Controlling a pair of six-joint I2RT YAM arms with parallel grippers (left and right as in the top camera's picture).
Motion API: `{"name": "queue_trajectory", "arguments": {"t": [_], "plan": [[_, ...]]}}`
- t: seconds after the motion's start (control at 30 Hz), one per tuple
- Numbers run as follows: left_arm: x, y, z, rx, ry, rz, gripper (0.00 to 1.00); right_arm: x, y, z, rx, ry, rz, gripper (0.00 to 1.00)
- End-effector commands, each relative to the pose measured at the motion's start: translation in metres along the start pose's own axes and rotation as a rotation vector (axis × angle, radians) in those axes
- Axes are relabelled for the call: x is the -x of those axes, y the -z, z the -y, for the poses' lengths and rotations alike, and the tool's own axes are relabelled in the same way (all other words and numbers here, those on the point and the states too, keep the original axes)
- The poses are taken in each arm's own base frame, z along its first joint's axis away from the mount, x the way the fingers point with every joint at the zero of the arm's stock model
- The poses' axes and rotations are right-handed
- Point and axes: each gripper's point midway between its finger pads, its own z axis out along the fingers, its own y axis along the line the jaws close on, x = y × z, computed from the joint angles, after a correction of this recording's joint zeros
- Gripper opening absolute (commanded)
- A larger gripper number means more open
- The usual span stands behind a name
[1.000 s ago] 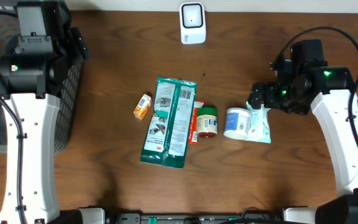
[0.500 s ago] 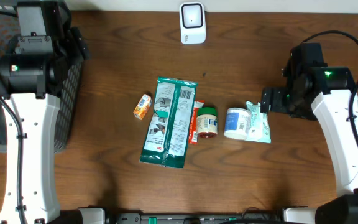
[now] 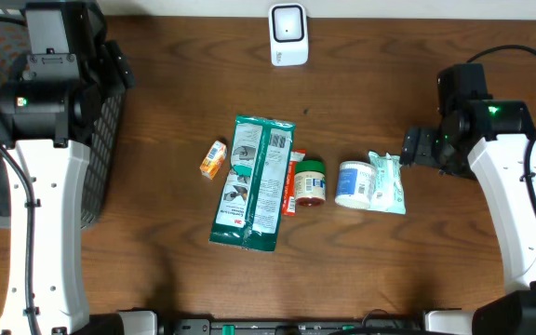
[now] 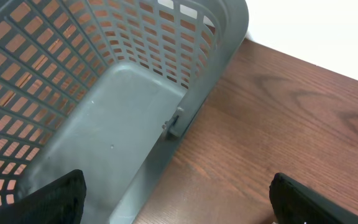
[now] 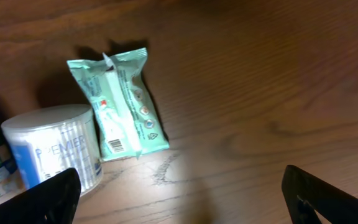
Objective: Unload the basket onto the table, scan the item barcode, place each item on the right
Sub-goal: 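Reposition the right gripper over the wipes pack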
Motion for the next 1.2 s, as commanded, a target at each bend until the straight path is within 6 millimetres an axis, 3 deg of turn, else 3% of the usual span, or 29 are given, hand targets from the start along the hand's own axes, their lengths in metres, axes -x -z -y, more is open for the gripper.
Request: {"name": "queue_trajectory", "arguments": {"t": [0.0, 0.37, 0.8, 1.17], "plan": [[0.003, 0.001, -0.004, 0.017, 0.007, 0.01, 0.9, -0.006, -0.002, -0.004, 0.038, -0.013, -0.03, 0.99], [0.003, 0.001, -0.004, 0.017, 0.007, 0.01, 0.9, -0.026, -0.018, -0.011, 0.071, -0.008, -0.103, 0.99], [0.003, 0.001, -0.004, 0.018, 0.007, 0.01, 0.9, -0.028, -0.033, -0.024, 0.132, -0.011, -0.098, 0.99], [0.003, 0.001, -0.004, 0.018, 0.007, 0.01, 0.9, -0.024, -0.032, -0.028, 0.158, 0.0, -0.085, 0.99]]}}
